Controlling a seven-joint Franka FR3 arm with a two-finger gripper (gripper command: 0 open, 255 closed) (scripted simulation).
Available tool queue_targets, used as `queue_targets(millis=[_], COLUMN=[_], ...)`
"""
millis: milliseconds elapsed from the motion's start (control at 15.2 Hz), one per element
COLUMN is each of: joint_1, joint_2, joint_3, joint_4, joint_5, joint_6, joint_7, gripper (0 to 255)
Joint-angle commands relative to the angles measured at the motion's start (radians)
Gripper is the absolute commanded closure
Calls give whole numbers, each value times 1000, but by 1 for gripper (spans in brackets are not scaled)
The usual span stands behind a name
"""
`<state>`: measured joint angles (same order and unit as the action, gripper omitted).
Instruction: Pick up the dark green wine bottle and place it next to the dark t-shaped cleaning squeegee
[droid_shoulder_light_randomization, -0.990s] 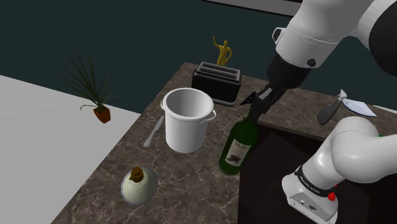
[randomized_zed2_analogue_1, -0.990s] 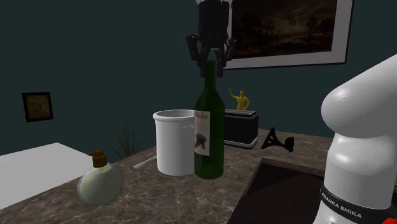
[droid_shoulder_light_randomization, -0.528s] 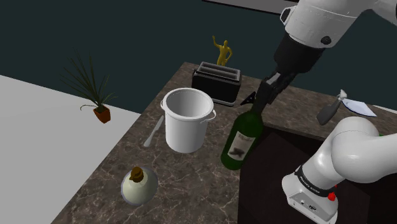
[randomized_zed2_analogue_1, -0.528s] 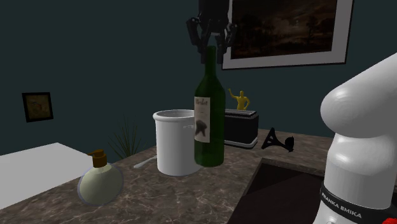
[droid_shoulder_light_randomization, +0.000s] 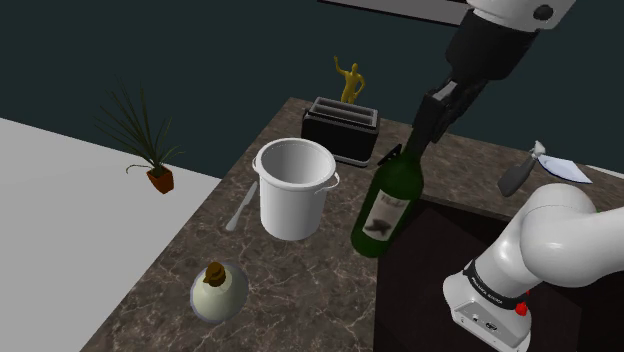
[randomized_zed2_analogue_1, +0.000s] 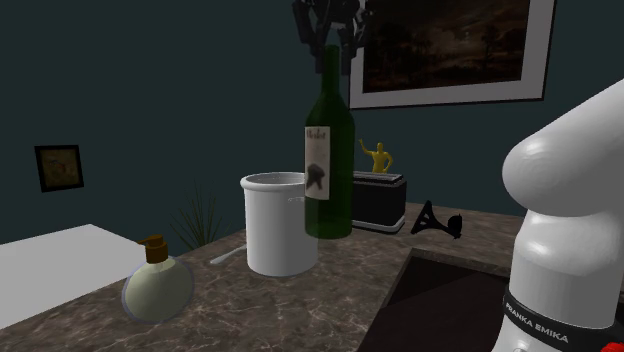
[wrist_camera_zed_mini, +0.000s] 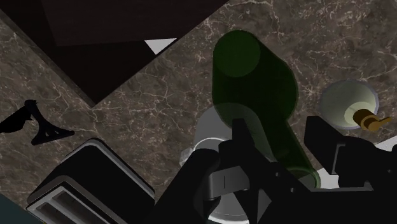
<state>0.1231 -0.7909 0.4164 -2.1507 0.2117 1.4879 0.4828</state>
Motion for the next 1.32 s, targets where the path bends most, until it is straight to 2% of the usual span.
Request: queue_targets(millis=[0, 1254], joint_1=[-4, -42], joint_2=[11, 160], joint_3=[-3, -13], joint_4=[32, 407], joint_5=[-5, -49], joint_6=[-22, -250], joint_7=[0, 20], gripper=[255, 255])
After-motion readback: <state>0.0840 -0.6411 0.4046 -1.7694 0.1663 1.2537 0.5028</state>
